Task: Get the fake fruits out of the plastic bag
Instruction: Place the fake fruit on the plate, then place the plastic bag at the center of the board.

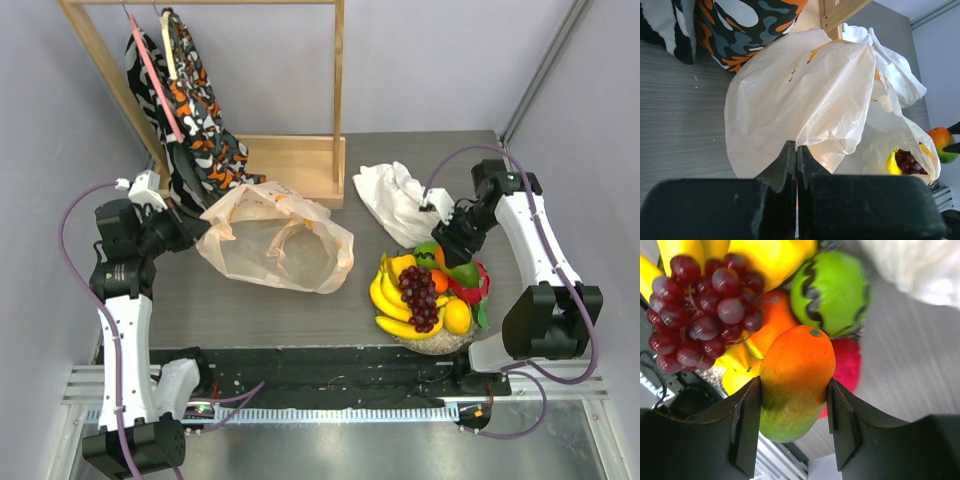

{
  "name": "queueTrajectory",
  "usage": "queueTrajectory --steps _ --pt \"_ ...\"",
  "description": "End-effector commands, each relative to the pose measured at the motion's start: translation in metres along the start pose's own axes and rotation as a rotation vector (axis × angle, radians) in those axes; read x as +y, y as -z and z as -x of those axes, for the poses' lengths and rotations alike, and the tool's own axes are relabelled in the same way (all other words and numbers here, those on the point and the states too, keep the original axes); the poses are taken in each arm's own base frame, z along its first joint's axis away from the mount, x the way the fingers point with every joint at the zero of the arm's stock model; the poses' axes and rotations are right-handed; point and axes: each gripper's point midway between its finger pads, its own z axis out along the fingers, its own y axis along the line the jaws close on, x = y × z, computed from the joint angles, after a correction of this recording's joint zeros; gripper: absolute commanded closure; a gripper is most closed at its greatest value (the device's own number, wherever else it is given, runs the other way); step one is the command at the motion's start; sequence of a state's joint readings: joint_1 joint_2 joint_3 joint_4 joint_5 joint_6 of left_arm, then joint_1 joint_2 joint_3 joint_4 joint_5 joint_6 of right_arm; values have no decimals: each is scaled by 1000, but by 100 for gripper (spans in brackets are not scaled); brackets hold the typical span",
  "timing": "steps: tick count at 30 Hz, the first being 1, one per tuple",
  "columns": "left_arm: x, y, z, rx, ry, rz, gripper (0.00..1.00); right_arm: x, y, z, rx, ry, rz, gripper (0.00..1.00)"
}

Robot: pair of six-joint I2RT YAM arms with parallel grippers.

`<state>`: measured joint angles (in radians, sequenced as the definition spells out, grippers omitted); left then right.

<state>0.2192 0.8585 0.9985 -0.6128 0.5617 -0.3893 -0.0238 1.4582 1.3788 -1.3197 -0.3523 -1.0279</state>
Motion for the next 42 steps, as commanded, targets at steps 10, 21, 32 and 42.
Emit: queueTrajectory --steps 10,21,32,42 --pt "-13 9 19 -78 -46 -33 100 64 -11 -39 112 -41 245 64" --pt "-13 7 20 -77 -49 -37 100 53 3 -25 65 -28 157 10" --pt "-13 5 20 -79 -43 -43 100 13 47 30 -114 -40 -58 0" --pt "-13 8 25 -100 -52 -30 68 -72 112 141 -582 -461 -589 0"
